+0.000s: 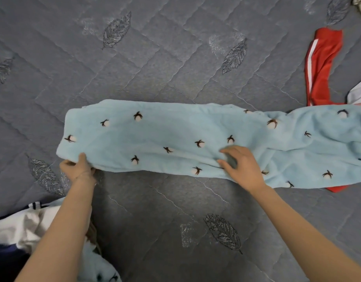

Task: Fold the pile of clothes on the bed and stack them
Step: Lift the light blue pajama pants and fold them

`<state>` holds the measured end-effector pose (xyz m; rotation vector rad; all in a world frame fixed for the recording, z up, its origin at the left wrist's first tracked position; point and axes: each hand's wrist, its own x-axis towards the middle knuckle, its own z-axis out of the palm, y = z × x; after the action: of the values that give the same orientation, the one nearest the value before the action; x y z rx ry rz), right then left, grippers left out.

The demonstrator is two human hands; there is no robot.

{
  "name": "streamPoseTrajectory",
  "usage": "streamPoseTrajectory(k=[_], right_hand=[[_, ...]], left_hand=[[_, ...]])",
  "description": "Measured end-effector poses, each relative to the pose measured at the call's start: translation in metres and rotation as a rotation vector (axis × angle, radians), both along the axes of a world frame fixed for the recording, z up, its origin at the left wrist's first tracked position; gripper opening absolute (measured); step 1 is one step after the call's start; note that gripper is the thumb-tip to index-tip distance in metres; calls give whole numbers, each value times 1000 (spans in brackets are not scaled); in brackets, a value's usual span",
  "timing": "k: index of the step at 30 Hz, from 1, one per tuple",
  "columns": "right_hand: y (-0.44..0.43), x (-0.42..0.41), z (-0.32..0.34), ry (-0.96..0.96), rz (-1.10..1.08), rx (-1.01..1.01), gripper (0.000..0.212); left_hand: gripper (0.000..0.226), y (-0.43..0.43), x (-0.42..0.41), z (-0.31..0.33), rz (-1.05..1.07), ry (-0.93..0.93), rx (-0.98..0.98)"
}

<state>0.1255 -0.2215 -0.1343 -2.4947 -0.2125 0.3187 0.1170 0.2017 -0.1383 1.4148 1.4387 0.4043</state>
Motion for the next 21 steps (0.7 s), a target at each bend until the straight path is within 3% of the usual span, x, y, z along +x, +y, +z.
streamPoseTrajectory(k=[3,6,8,10,17,21], right_hand=[[7,7,2,28,13,4,50],[13,11,6,5,12,8,52],[17,13,6,-35,31,-12,55],[19,13,4,-61,42,-45,58],[7,14,11,-117,19,-125,66],[-18,18,15,-200,-22,-140,62]], left_hand=[[20,9,-2,2,25,-10,273],[32,7,-3,2,-24,7,356],[62,-3,-2,0,-230,272,484],[78,-22,0,1,-500,447,656],[63,-138,14,0,-1519,283,906],[64,-201,27,1,-1716,233,968]])
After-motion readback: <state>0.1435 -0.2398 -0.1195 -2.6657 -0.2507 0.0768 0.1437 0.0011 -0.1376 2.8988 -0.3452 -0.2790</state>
